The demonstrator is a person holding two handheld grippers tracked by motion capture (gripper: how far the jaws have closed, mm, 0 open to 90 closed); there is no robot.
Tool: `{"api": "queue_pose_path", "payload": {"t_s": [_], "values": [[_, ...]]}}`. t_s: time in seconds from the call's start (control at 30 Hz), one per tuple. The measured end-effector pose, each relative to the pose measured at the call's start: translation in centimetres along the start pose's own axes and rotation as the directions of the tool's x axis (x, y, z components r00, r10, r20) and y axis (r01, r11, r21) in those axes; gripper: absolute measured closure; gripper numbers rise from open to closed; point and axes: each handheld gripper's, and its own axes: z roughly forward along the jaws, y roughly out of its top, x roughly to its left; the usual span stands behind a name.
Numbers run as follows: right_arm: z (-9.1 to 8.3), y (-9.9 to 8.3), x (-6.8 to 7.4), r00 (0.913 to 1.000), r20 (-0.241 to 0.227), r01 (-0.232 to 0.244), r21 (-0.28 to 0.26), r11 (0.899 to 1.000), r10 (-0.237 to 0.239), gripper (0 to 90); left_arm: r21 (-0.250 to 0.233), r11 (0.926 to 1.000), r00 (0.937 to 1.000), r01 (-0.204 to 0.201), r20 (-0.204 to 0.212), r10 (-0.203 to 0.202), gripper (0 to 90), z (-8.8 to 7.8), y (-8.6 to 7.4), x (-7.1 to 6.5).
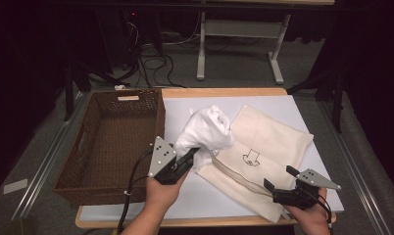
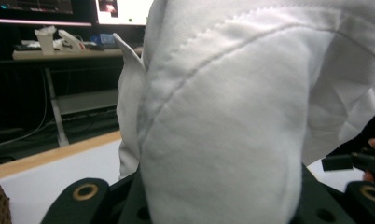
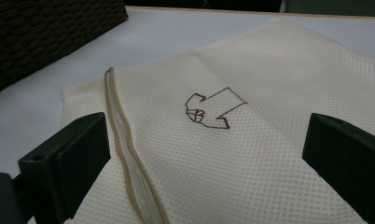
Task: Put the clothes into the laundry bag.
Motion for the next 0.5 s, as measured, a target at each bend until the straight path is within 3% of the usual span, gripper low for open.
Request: {"api": "queue_pose_path", "payload": {"t_s": [0.2,0.27,0.4,0.5], "values": [[0.1,0.0,0.1,0.9999,-0.006,0.009,0.006,1.0,-0.009,2.1,0.05,0.9982,0.9991,-0.033,0.027,0.032,74.6,-1.4,-1.7,-0.9],[0.1,0.0,0.1,0.9998,-0.012,0.019,0.004,1.0,-0.019,2.1,0.076,0.997,0.9993,-0.015,0.036,0.012,74.6,-1.9,-2.5,-1.2],[0.2,-0.1,0.3,0.9995,-0.014,0.028,0.005,1.0,-0.028,2.3,0.102,0.9942,0.9984,-0.034,0.049,0.029,74.5,-2.4,-4.9,-1.9],[0.3,-0.1,0.7,0.9989,-0.017,0.045,0.001,0.999,-0.045,2.1,0.113,0.9936,0.9984,-0.007,0.056,0.001,74.5,-2.3,-6.6,-1.8]]}}
